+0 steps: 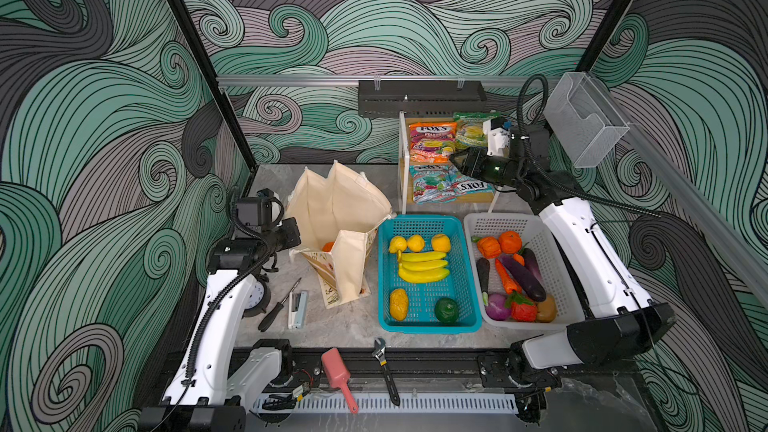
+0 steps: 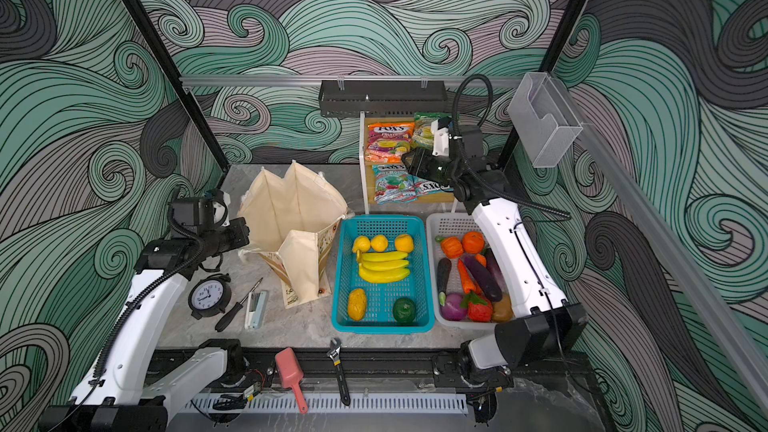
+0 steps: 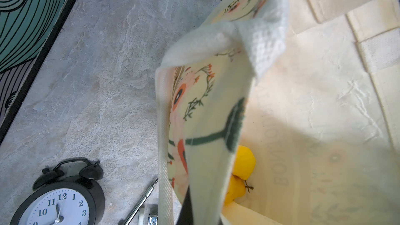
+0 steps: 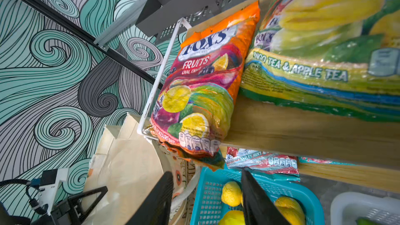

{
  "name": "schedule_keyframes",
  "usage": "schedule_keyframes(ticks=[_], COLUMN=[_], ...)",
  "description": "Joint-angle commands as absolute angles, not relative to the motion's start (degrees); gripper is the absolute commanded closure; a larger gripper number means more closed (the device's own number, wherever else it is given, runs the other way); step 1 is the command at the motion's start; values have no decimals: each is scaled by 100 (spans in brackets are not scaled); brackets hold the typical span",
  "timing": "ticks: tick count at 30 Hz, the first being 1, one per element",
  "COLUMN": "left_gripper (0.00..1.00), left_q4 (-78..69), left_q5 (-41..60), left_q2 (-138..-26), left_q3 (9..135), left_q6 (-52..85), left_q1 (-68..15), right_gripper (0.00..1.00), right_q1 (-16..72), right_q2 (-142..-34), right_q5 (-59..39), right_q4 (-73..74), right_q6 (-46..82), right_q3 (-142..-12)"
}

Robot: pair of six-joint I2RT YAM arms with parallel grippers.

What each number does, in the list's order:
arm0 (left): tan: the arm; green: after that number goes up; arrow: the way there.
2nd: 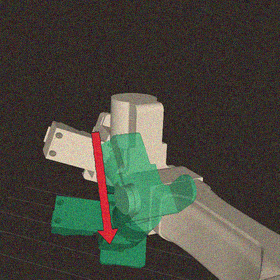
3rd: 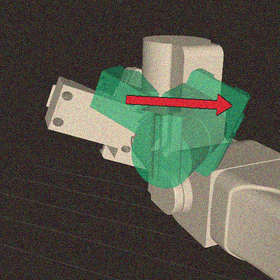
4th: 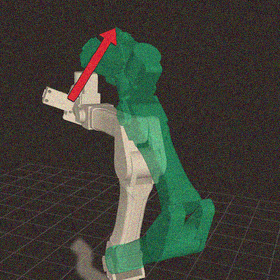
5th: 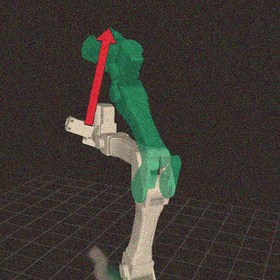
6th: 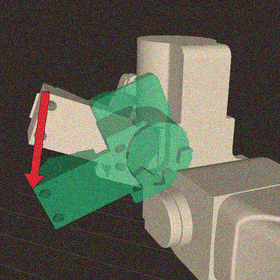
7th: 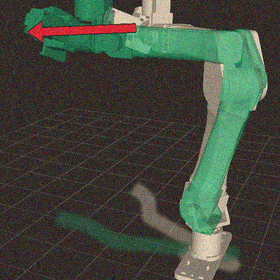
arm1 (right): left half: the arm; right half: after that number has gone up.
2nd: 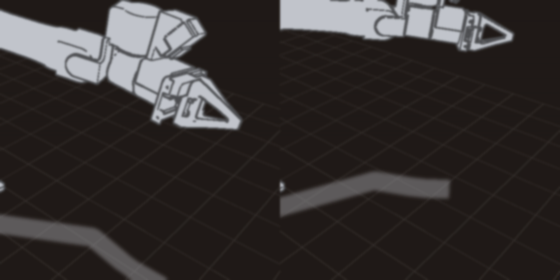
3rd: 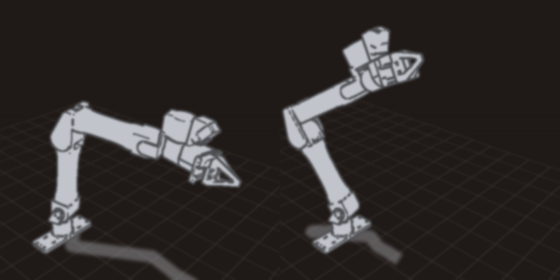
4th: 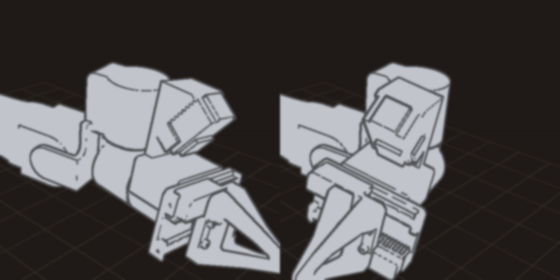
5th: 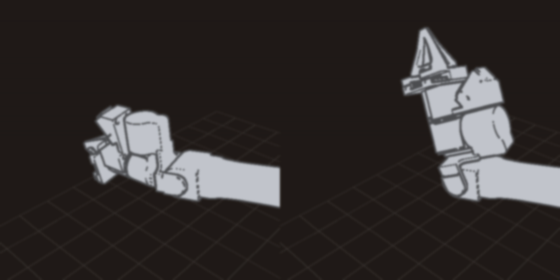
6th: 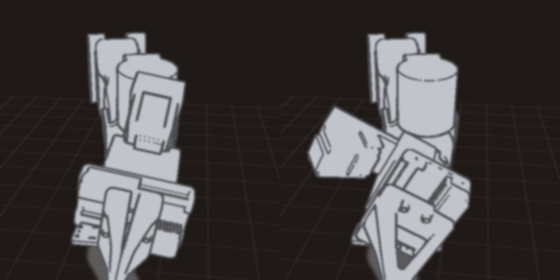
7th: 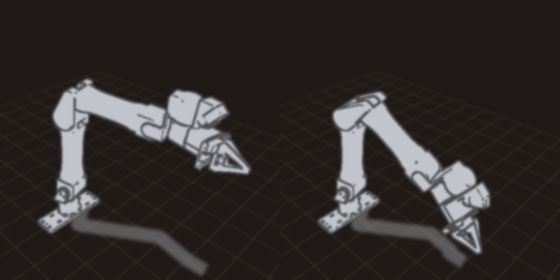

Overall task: Place the food into the grocery bag and tie it
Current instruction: 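Grasp the orange Fox's Fruits candy bag on the shelf with the right gripper, then pull the candy bag off the shelf and carry it into the tote bag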

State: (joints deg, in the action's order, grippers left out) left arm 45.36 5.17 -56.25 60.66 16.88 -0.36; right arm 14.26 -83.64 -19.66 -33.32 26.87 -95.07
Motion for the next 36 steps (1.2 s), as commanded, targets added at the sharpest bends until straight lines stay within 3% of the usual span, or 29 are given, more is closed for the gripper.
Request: schedule_keyframes(ticks=[1,7,10,13,15,18,21,36], left_gripper=[98,98,98,98,98,98,98,98], left_q4=[4451,4459,4457,4457,4465,4458,4465,4465], left_q5=[650,668,659,616,616,608,620,609], left_q2=[-5506,-5543,-5538,-5535,-5546,-5559,-5577,-5619], left_q3=[6071,6064,6072,6064,6069,6064,6069,6064], left_q6=[1590,1589,1578,1578,1582,1579,1582,1591], left_q1=[4,0,0,0,0,0,0,0], right_gripper=[43,41,46,58,74,91,99,100], right_q1=[1370,1333,1333,1334,1334,1335,1334,1371], right_q2=[-8374,-8716,-8853,-8961,-8961,-8805,-8638,-8539], right_q5=[-2016,-2416,-2497,-2518,-2516,-2472,-2441,-3387], right_q4=[-3285,-2843,-2701,-2630,-2635,-2568,-2674,-3517], right_q6=[2699,3053,3179,3235,3247,3244,3144,2425], right_q3=[-9589,-9652,-9689,-9702,-9695,-9637,-9752,-10986])
